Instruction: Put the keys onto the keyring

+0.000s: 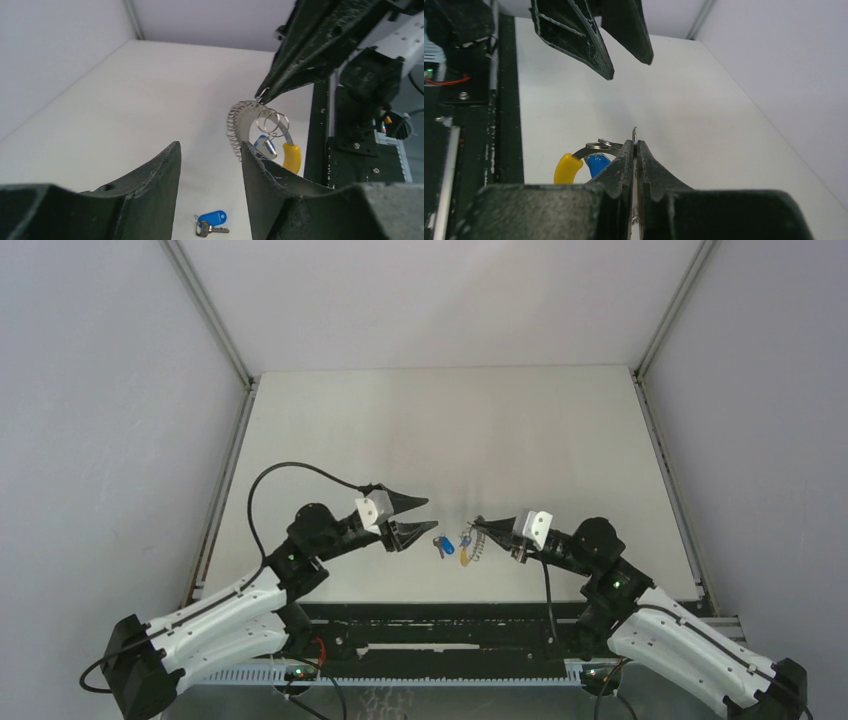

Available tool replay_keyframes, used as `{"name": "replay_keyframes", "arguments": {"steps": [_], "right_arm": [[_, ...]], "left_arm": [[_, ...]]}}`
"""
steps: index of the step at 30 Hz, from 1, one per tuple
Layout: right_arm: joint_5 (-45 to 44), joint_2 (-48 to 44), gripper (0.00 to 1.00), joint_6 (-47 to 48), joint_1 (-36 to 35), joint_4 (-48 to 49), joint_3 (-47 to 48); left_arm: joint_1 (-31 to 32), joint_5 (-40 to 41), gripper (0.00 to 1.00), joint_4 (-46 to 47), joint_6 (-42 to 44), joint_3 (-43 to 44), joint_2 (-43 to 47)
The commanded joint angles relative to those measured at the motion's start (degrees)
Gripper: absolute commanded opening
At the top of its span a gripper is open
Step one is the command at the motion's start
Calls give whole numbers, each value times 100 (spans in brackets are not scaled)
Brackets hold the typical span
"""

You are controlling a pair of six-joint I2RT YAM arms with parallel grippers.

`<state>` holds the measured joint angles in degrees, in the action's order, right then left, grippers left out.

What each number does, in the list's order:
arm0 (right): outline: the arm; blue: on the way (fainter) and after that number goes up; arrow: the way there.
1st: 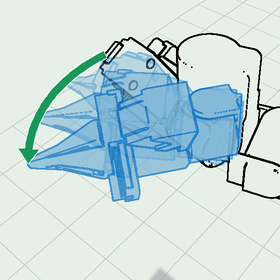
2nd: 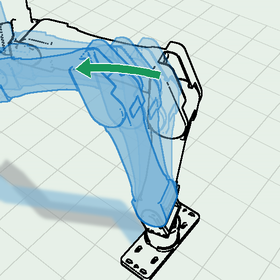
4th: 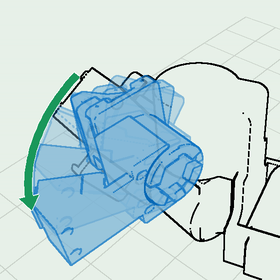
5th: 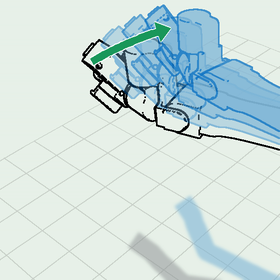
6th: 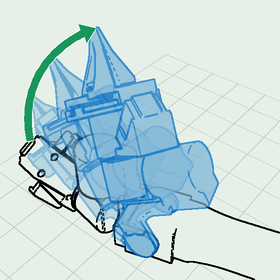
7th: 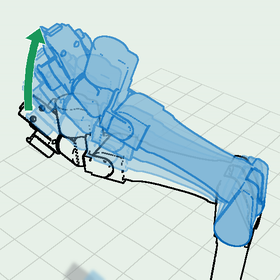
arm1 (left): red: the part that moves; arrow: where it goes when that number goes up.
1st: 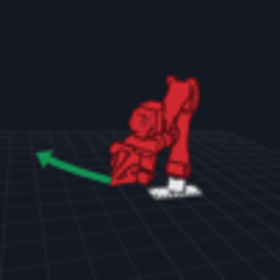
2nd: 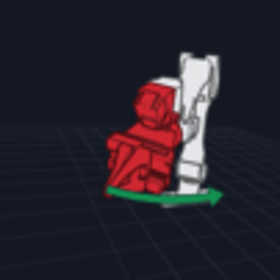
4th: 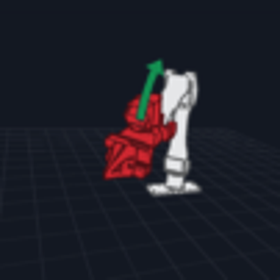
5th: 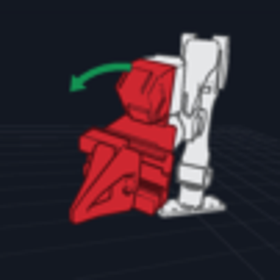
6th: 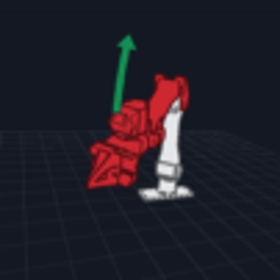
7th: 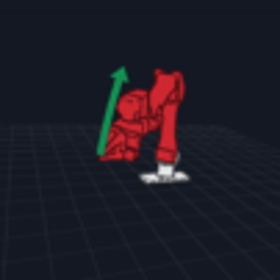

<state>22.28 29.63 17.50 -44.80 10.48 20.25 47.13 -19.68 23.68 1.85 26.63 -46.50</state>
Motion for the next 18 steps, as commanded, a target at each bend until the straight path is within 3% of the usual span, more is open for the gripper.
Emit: {"name": "replay_keyframes", "arguments": {"steps": [1, 9, 18], "right_arm": [[1019, 298, 0, -73, 40, 45, 521], [1550, 837, 0, -12, 41, -116, 1040], [1759, 1312, 0, -149, -18, 324, 1145]], "left_arm": [[-51, -1057, 53, 776, 507, -210, 161], [-55, -1772, 50, 1104, 860, -213, 59], [-55, -1974, 39, 1200, 755, -147, -260]]}}
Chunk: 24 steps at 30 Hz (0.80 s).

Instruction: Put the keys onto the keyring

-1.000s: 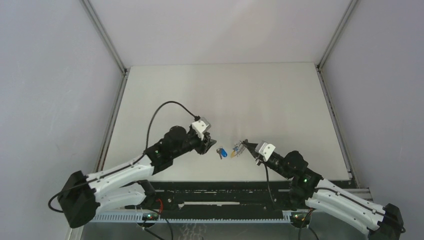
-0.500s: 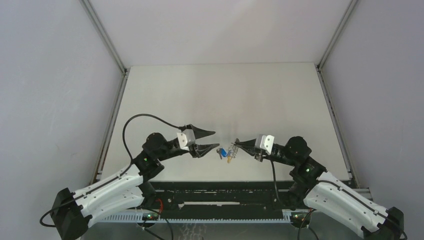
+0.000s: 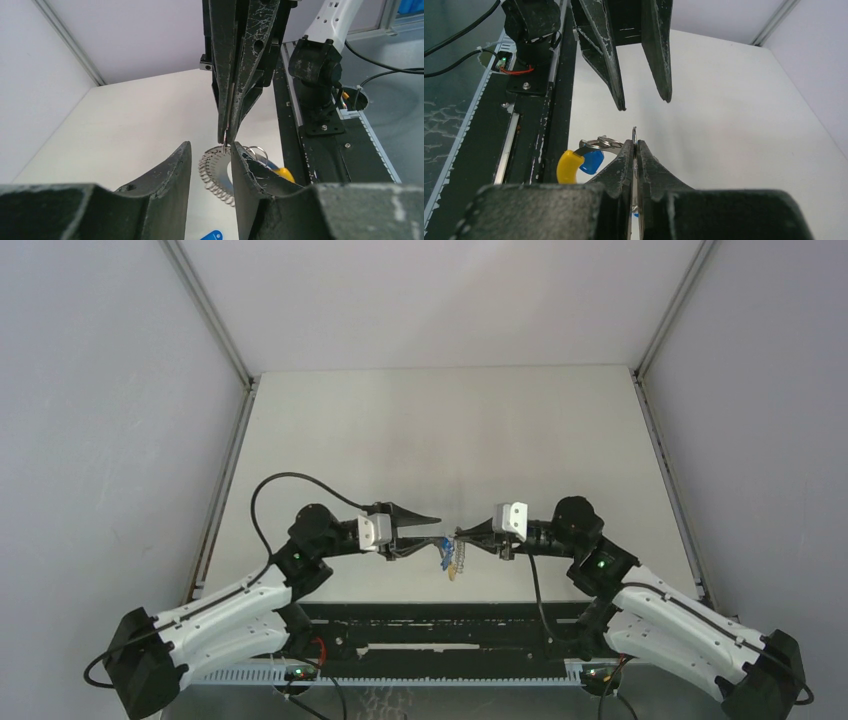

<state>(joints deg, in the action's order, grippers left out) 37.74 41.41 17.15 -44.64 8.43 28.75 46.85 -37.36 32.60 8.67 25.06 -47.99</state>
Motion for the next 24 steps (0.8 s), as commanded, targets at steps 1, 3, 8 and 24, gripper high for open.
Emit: {"name": "replay_keyframes", "arguments": {"steps": [1, 3, 8, 24], "right_arm": [[225, 192, 0, -119, -46, 541, 325], [221, 278, 0, -106, -74, 581, 369], [175, 375, 0, -63, -97, 558, 450], [68, 472, 0, 158, -243, 185, 601]], "left_arm": [[-19, -224, 38, 306, 47, 26, -136], [-18, -244, 36, 308, 39, 34, -191], [-18, -283, 33, 265, 40, 37, -297], [-18, -283, 26, -333, 281, 235, -334]]}}
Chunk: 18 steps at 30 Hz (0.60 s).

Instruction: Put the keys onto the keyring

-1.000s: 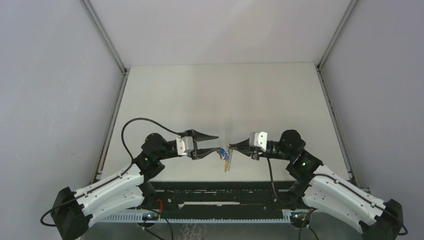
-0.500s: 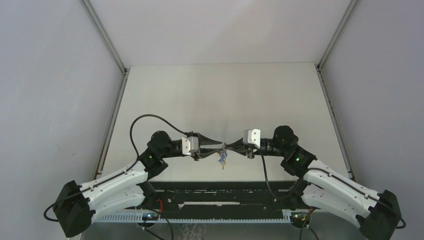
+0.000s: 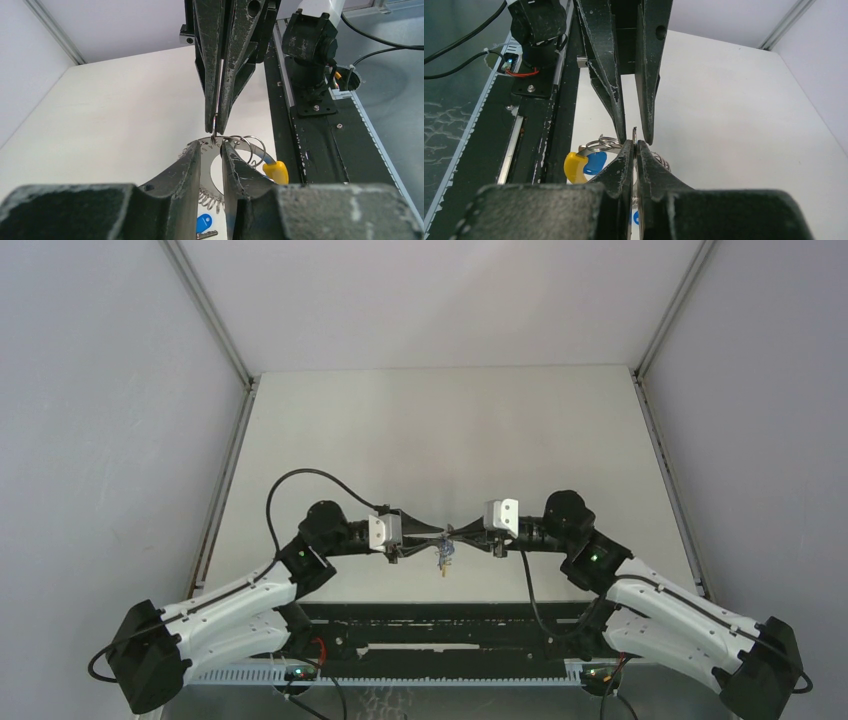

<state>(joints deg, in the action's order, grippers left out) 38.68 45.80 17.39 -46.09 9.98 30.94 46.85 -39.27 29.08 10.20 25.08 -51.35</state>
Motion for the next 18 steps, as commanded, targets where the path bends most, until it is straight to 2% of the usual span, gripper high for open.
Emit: {"name": "replay_keyframes", "arguments": {"steps": [1, 12, 18], "right_arm": [[-64, 60, 0, 212, -135, -55, 425], [-386, 332, 0, 802, -465, -1036, 929], [-630, 600, 0, 1121, -701, -1646, 1285]], "left_arm": [[-19, -90, 26, -12, 129, 242, -6], [-18, -20, 22, -602, 369, 423, 19], [-18, -14, 21, -632, 379, 428, 58]]}}
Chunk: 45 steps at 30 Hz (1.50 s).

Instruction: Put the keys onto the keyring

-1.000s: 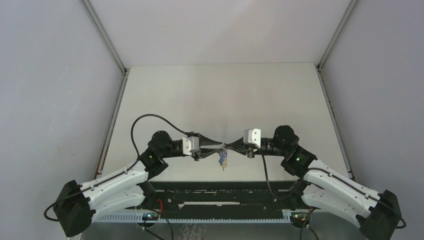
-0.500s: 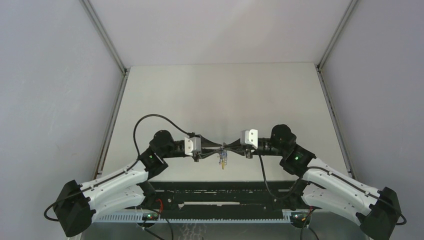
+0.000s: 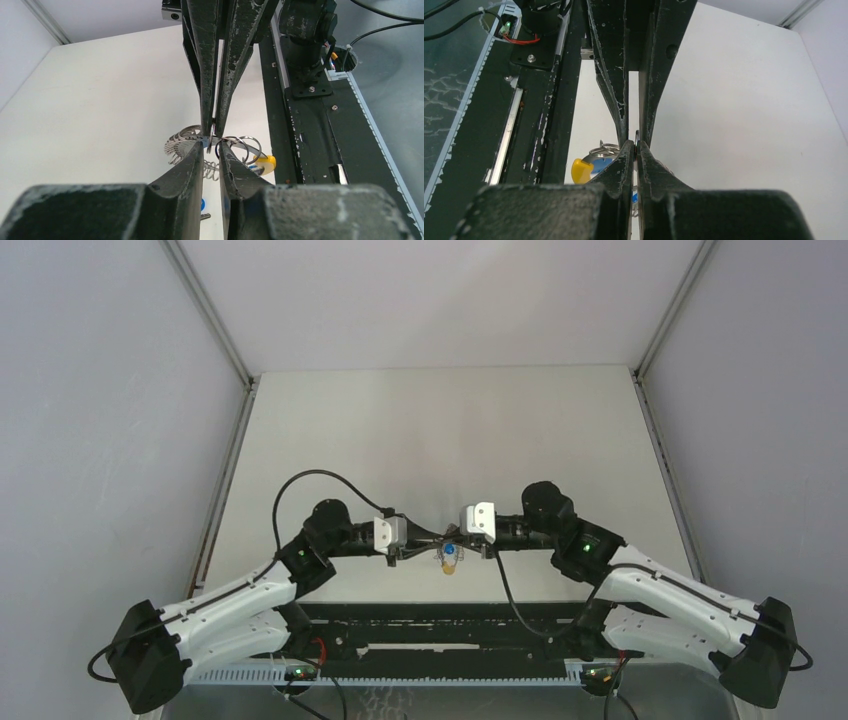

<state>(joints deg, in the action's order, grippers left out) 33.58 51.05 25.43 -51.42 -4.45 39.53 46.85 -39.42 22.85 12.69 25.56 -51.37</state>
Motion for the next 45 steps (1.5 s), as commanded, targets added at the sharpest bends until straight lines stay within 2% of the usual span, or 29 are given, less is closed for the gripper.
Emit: {"name": "replay_keyframes", "arguments": {"steps": [1, 7, 12, 17, 19, 26, 28, 36, 39, 45], "right_arm": [[-137, 107, 0, 342, -203, -252, 451], [-257, 308, 0, 456, -332, -542, 645], [-338, 323, 0, 472, -387, -571, 681], [-429, 267, 0, 448, -388, -596, 681], [-444, 265, 0, 437, -387, -607, 683], [-424, 205, 0, 331, -389, -563, 679], [-504, 126, 0, 258, -391, -538, 686], [-1368, -203, 18, -443, -320, -536, 560], [-1675, -286, 27, -823, -200, -292, 373], [-2482, 17, 32, -1682, -56, -181, 218]], "left_arm": [[-19, 8, 21, -8, 132, 379, 66], [-18, 28, 18, -9, 146, 355, 121], [-18, 52, 8, -9, 171, 337, 126], [-14, 115, 6, -35, 196, 303, 161], [-18, 139, 1, -35, 206, 290, 221], [-18, 487, 0, -178, 268, 206, 375], [-18, 675, 0, -413, 257, 259, 389], [74, 2046, 0, -1131, -289, 75, 777], [147, 2719, 0, -1561, -506, 85, 941], [175, 4100, 1, -2571, -1219, 302, 1329]]}}
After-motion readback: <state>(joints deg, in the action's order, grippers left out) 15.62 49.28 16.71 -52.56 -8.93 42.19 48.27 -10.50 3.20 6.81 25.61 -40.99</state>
